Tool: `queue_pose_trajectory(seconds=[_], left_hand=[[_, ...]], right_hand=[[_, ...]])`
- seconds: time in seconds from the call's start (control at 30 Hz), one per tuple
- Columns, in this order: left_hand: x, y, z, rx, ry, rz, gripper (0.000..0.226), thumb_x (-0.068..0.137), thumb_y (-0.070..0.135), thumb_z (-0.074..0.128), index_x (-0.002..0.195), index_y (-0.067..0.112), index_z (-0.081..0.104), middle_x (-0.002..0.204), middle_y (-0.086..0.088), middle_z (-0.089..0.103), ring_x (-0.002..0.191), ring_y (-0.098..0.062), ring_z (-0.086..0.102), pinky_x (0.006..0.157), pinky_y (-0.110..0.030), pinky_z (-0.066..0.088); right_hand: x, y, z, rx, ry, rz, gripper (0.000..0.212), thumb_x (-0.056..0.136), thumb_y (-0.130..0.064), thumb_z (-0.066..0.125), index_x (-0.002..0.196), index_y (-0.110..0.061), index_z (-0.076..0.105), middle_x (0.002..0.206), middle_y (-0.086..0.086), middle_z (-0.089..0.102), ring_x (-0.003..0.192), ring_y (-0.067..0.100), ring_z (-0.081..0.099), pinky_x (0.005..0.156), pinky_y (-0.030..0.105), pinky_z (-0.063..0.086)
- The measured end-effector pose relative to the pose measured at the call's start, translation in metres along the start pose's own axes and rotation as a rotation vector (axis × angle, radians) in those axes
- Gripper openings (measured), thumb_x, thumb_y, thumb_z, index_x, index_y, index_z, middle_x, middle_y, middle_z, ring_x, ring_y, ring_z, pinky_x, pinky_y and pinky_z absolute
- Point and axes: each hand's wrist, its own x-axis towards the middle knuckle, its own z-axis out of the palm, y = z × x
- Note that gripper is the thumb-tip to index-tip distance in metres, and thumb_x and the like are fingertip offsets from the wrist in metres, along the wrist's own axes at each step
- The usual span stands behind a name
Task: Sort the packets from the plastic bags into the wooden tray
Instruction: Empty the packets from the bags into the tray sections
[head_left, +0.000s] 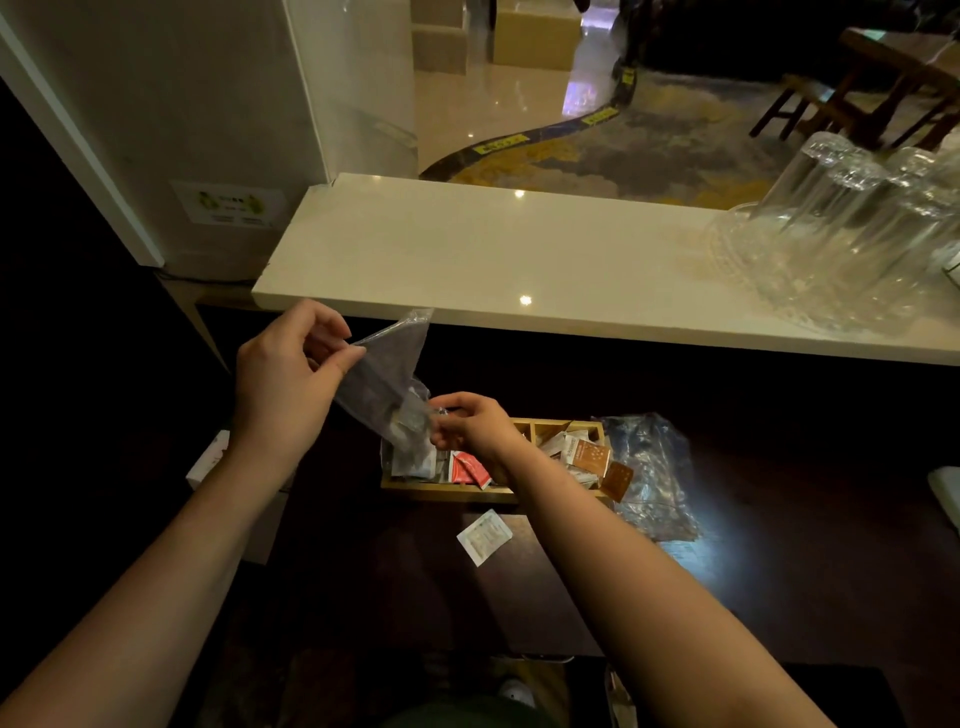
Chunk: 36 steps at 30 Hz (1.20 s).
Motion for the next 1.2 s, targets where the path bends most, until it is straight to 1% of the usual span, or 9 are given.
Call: queue_pose_trajectory(seconds=[0.17,0.33,0.5,0.6,0.7,0.87,1.0,1.1,1.2], left_hand=[[-0.001,0.003,-0.001,0.013,0.016,-0.002,0.014,0.079,0.010,0.071,0.085,0.015,0.059,0.078,-0.001,0.063,0.068,-0.003,0.056,0.060,-0.003,0.041],[-0.001,0.003,-0.006,0.040,0.035,-0.001,0.015,0.077,0.012,0.074,0.082,0.014,0.060,0.070,0.000,0.061,0.067,0.010,0.055,0.059,0.000,0.039],[0.001,0.007,-0.013,0.055,0.088,0.037,0.016,0.074,0.015,0.076,0.082,0.013,0.061,0.074,-0.006,0.065,0.065,-0.004,0.058,0.061,-0.003,0.041],[-0.001,0.012,-0.016,0.078,0.107,0.070,0.015,0.076,0.016,0.075,0.082,0.012,0.062,0.075,-0.003,0.063,0.063,-0.006,0.057,0.060,-0.006,0.043],[-0.001,0.008,-0.017,0.085,0.107,0.067,0.013,0.077,0.014,0.074,0.080,0.011,0.062,0.075,-0.003,0.062,0.062,0.003,0.054,0.059,-0.003,0.040],[0.004,0.003,-0.015,0.106,0.141,0.103,0.012,0.079,0.016,0.072,0.079,0.009,0.062,0.078,-0.004,0.060,0.063,-0.001,0.051,0.058,-0.007,0.038],[0.004,-0.004,-0.016,0.105,0.187,0.082,0.012,0.080,0.017,0.071,0.081,0.009,0.062,0.078,-0.002,0.058,0.062,0.002,0.048,0.058,-0.007,0.038],[0.001,-0.011,-0.015,0.106,0.204,0.045,0.012,0.081,0.017,0.070,0.083,0.008,0.063,0.081,-0.004,0.059,0.062,-0.002,0.048,0.059,-0.009,0.040],[-0.006,-0.017,-0.009,0.122,0.169,-0.012,0.010,0.082,0.016,0.069,0.084,0.009,0.062,0.081,-0.004,0.060,0.061,-0.006,0.048,0.060,-0.004,0.040]], right_hand=[[-0.004,0.000,0.000,-0.013,-0.002,-0.021,0.025,0.093,0.004,0.049,0.116,0.000,0.057,0.083,0.010,0.062,0.068,0.017,0.060,0.063,0.023,0.056],[-0.009,-0.001,0.000,-0.032,0.004,-0.053,0.025,0.093,0.001,0.049,0.116,-0.003,0.057,0.083,0.008,0.062,0.071,0.018,0.061,0.067,0.026,0.055],[-0.013,-0.003,-0.002,-0.035,-0.012,-0.101,0.027,0.094,0.000,0.048,0.119,-0.006,0.058,0.085,0.010,0.063,0.075,0.020,0.063,0.070,0.028,0.057],[-0.017,-0.007,-0.003,-0.016,-0.003,-0.126,0.025,0.095,0.000,0.048,0.117,-0.005,0.060,0.083,0.009,0.063,0.070,0.017,0.062,0.068,0.027,0.056],[-0.019,-0.007,-0.001,-0.020,0.008,-0.118,0.025,0.095,0.000,0.046,0.117,0.002,0.059,0.079,0.008,0.060,0.066,0.014,0.059,0.063,0.021,0.054],[-0.018,-0.009,0.002,-0.011,0.044,-0.140,0.022,0.095,0.001,0.047,0.111,0.008,0.059,0.074,0.008,0.059,0.064,0.014,0.058,0.058,0.017,0.053],[-0.021,-0.010,-0.001,-0.143,0.094,-0.194,0.016,0.094,-0.006,0.053,0.103,0.002,0.064,0.078,0.008,0.063,0.067,0.012,0.061,0.060,0.017,0.053],[-0.027,-0.009,-0.005,-0.364,0.170,-0.274,0.014,0.093,-0.013,0.056,0.099,-0.007,0.067,0.080,-0.004,0.064,0.073,0.006,0.061,0.067,0.018,0.052],[-0.034,-0.005,-0.019,-0.493,0.280,-0.349,0.010,0.091,-0.016,0.060,0.093,-0.013,0.069,0.085,-0.012,0.061,0.082,0.005,0.060,0.076,0.026,0.052]])
